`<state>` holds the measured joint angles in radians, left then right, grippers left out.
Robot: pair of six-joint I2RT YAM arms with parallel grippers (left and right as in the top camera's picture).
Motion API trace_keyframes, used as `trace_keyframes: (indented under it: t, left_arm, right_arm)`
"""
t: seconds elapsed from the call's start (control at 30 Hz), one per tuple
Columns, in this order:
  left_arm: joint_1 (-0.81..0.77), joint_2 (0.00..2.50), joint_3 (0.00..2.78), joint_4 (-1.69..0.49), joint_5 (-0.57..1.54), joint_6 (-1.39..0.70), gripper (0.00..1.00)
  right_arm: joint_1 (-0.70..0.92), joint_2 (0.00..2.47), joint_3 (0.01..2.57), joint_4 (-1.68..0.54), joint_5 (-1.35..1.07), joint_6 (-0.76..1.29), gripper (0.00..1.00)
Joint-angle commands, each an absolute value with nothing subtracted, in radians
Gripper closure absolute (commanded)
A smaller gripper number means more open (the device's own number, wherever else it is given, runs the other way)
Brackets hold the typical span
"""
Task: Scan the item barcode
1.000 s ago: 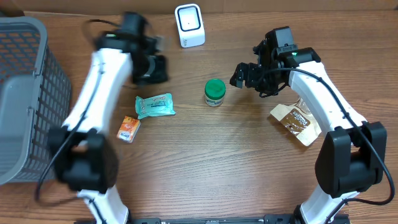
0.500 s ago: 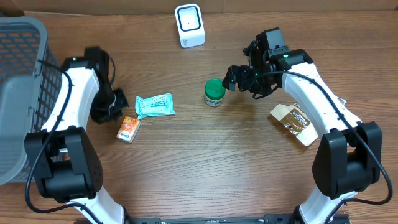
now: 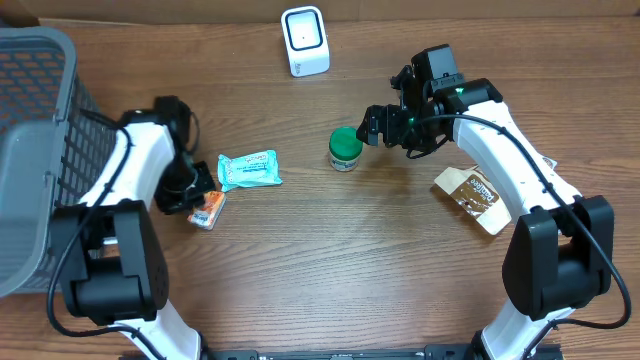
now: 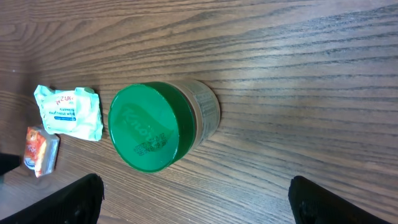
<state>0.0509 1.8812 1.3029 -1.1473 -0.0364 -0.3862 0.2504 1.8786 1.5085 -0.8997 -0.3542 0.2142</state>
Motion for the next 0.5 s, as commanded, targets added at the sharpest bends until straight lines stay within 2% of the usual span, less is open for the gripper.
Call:
trace_keyframes:
  t: [0.0, 0.17, 0.47]
  left_arm:
    - [0.006, 1.87, 1.202, -1.052, 0.011, -0.374, 0.96]
    - [-0.008, 1.872, 1.112, -0.876, 0.104, -0.373, 0.96]
    - [-0.082, 1.871, 1.109, -0.644, 0.318, -0.309, 0.96]
  right_arm:
    - [0.25, 1.882, 1.498, -0.897, -0.348, 0.208, 0.04]
    - [0.25, 1.882, 1.498, -0.897, -0.349, 0.208, 0.04]
    - [0.25, 1.882, 1.498, -0.894, -0.349, 0.208, 0.04]
